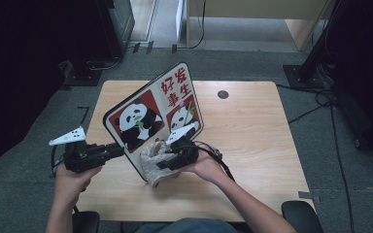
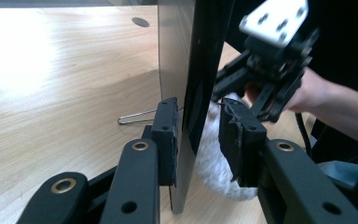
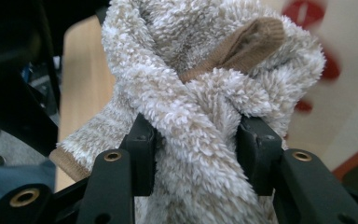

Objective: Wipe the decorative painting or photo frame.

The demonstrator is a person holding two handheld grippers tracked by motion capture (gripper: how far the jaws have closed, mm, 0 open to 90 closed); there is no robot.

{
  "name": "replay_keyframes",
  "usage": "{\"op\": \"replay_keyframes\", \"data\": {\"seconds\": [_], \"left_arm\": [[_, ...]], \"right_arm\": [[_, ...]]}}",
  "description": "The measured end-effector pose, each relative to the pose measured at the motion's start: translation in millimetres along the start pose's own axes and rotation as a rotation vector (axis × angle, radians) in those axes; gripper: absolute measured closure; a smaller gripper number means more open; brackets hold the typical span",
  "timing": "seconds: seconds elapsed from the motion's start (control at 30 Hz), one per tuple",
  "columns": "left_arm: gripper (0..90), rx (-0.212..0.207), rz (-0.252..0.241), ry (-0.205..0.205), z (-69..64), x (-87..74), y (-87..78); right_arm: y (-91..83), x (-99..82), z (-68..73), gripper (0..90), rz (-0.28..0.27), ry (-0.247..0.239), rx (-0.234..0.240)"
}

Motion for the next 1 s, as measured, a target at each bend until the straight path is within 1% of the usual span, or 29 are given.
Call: {"op": "replay_keyframes", "data": {"seconds": [0.1,0.17,0.23,0.27,0.3,0.33,0.37,0.4,0.53,0.67,0.77,0.87,0.93,0.97,1.0], "left_arm": [[68.2,0.007,-0.006,0.000,-0.5,-1.6,-3.3],[68.0,0.012,-0.009,-0.007,0.6,-2.8,-6.7],[68.2,0.022,-0.012,-0.018,2.6,-5.1,-10.2],[69.0,0.024,-0.014,-0.018,3.6,-5.8,-11.6],[70.1,0.027,-0.020,-0.021,4.5,-6.6,-13.5],[71.3,0.030,-0.033,-0.022,5.7,-7.3,-15.4],[73.0,0.032,-0.037,-0.023,6.6,-7.6,-16.3],[73.4,0.040,-0.038,-0.025,8.2,-8.0,-16.8],[76.2,0.037,-0.034,-0.042,17.0,-8.7,-14.5],[79.9,0.026,-0.031,-0.027,19.5,-3.1,-7.8],[80.1,0.025,-0.026,-0.005,19.9,2.8,-2.6],[79.9,0.017,-0.032,0.003,21.0,8.9,0.9],[79.6,0.002,-0.035,0.007,21.4,12.9,3.4],[80.0,0.001,-0.035,0.012,21.7,14.5,3.8],[79.8,0.002,-0.036,0.013,22.2,15.6,3.4]], "right_arm": [[-9.1,16.3,3.8,55.4,-0.008,-0.023,0.001],[-15.0,26.6,5.7,55.5,-0.013,-0.038,-0.003],[-20.5,35.4,6.7,55.5,-0.016,-0.042,-0.002],[-25.0,41.4,7.0,55.5,-0.025,-0.050,-0.001],[-27.6,44.9,7.7,55.5,-0.029,-0.046,0.001],[-30.9,49.6,8.2,55.5,-0.032,-0.047,0.000],[-34.6,55.7,9.0,55.5,-0.039,-0.058,-0.002],[-36.5,59.6,9.8,55.5,-0.041,-0.062,-0.004],[-46.2,82.4,14.4,55.6,-0.051,-0.088,-0.005],[-54.2,106.0,21.8,55.6,-0.071,-0.121,-0.011],[-58.6,123.9,29.6,55.6,-0.073,-0.157,-0.016],[-61.0,138.3,36.8,55.6,-0.077,-0.176,-0.016],[-61.6,148.6,42.2,55.6,-0.082,-0.191,-0.019],[-61.5,153.6,44.2,55.6,-0.083,-0.204,-0.019],[-61.5,158.3,46.1,55.6,-0.085,-0.207,-0.020]]}}
Point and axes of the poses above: each handheld gripper's, and its own axes: y roughly forward along the jaws, x roughly out of its top, z roughly to its left, the point moved 1 cm from there along y, roughly forward along the jaws, and after that the axes turned 4 degrees about -y, right-handed, at the moved point
